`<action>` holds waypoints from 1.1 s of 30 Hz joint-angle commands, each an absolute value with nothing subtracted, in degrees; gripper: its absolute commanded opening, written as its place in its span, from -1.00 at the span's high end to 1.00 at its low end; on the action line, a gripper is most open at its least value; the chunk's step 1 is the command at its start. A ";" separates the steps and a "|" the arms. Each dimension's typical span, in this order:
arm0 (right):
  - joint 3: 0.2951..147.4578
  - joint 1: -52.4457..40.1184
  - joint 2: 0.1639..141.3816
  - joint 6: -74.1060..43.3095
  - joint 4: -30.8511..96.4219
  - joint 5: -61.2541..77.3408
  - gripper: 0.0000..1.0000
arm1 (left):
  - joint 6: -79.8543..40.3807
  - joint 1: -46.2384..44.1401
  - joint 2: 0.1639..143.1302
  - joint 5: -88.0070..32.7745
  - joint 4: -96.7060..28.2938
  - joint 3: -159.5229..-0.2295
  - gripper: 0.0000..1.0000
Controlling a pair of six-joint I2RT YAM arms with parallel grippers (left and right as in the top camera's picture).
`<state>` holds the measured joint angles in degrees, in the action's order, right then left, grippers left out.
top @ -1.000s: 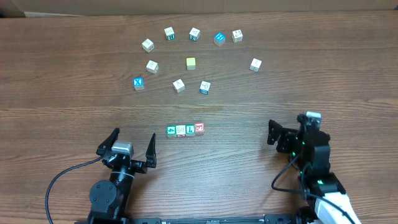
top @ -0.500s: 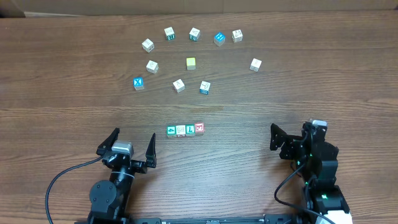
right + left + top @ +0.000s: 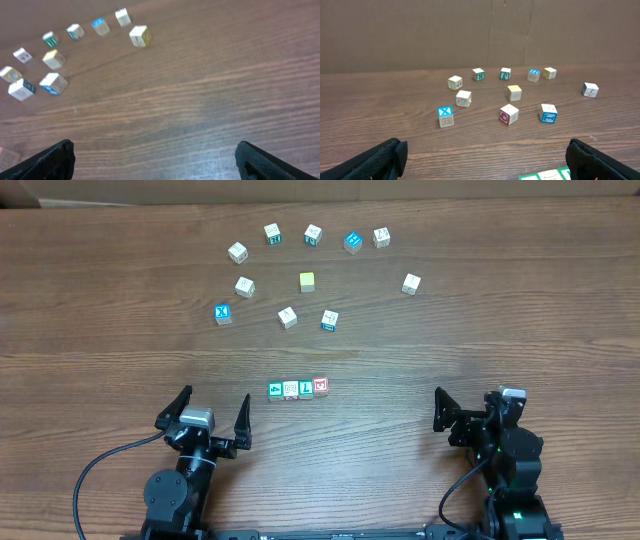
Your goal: Form a horizontal line
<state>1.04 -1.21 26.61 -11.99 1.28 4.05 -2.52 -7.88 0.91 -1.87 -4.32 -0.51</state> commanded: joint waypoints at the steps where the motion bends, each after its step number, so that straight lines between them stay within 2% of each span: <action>1: 0.47 -0.99 23.94 -11.92 2.70 4.19 -1.00 | -1.26 -8.19 0.25 -1.48 -4.45 -0.27 -0.99; 33: 0.47 -0.99 5.37 -11.92 4.60 4.16 -1.00 | -1.26 -8.19 0.25 -1.48 -4.45 -0.27 -0.99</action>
